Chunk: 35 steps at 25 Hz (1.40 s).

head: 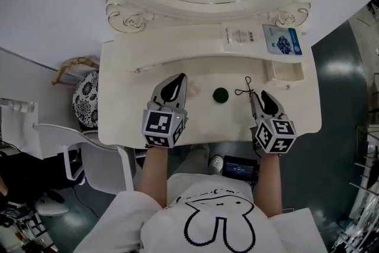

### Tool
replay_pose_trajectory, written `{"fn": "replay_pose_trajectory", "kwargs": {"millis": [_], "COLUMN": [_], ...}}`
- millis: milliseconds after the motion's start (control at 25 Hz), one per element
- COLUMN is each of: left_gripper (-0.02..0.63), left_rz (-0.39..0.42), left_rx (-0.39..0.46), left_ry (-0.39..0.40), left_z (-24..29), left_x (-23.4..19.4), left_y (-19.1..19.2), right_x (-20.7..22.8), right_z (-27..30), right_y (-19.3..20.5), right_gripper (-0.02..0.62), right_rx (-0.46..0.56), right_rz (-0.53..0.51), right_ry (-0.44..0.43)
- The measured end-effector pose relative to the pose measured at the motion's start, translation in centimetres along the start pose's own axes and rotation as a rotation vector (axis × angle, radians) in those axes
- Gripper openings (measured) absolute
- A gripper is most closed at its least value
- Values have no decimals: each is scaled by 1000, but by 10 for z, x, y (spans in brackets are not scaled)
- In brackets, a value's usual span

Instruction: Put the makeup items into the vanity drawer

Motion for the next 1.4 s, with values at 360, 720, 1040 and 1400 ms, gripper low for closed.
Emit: {"fn": "replay_pose_trajectory", "kwargs": {"millis": [360,720,1040,1400], "left_gripper": [21,21,21,21], "left_rz": [-49,-38,-37,-16], "left_rx": [-78,-98,-32,77], "left_ry": [-57,-76,-69,-26], "left_z": [-3,-4,-8,-4], "left_x": [-23,-30,-30,-30], "left_y": [41,51,28,-19], "right_x": [8,6,0,-5], "right_z": [17,22,9,-7], "right_y": [38,40,16,-30], "right_gripper": [126,32,26,26], "right_rx": [-94,-124,-80,18], "right_rz": [44,35,-1,-34], "right_ry": [15,3,13,59]}}
Point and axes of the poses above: the fingertips, and each gripper's own axes: z forward along the fingers, x to its right, y out of its underside, the point moved 8 cm from there along -z, backward along the fingers, and after that the axes turned 5 degrees about -y, right-handed, at the moved point
